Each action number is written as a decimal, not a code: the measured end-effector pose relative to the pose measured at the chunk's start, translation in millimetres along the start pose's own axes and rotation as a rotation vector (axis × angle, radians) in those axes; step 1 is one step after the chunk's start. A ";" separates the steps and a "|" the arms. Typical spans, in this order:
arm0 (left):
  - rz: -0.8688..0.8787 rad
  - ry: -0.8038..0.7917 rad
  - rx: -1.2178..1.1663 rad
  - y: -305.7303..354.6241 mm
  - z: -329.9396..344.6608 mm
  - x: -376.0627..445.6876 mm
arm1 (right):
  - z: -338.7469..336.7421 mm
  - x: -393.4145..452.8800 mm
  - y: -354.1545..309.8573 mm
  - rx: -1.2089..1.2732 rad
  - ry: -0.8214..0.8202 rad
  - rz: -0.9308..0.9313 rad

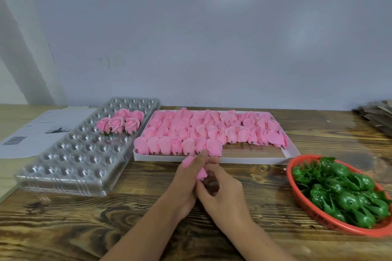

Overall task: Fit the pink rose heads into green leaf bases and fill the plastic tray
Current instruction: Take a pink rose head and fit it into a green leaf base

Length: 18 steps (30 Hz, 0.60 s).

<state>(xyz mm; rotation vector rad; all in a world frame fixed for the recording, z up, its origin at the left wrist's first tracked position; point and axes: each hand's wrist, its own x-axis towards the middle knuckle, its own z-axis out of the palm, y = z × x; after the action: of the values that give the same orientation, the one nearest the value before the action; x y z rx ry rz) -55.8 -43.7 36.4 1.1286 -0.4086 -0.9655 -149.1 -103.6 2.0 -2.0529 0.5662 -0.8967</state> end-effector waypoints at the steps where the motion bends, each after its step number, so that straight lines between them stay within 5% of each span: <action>1: -0.005 -0.009 -0.011 0.0 0.1 -0.3 | -0.3 0.0 -0.9 0.053 0.004 0.001; 18: 0.091 -0.074 0.045 -0.1 -3.8 0.6 | -7.1 6.2 -3.2 0.358 -0.039 0.127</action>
<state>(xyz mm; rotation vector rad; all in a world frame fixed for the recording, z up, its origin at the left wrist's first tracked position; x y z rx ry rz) -52.8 -42.1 34.7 1.1080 -0.5401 -0.9236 -150.2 -109.3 10.0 -1.6900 0.4708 -0.8156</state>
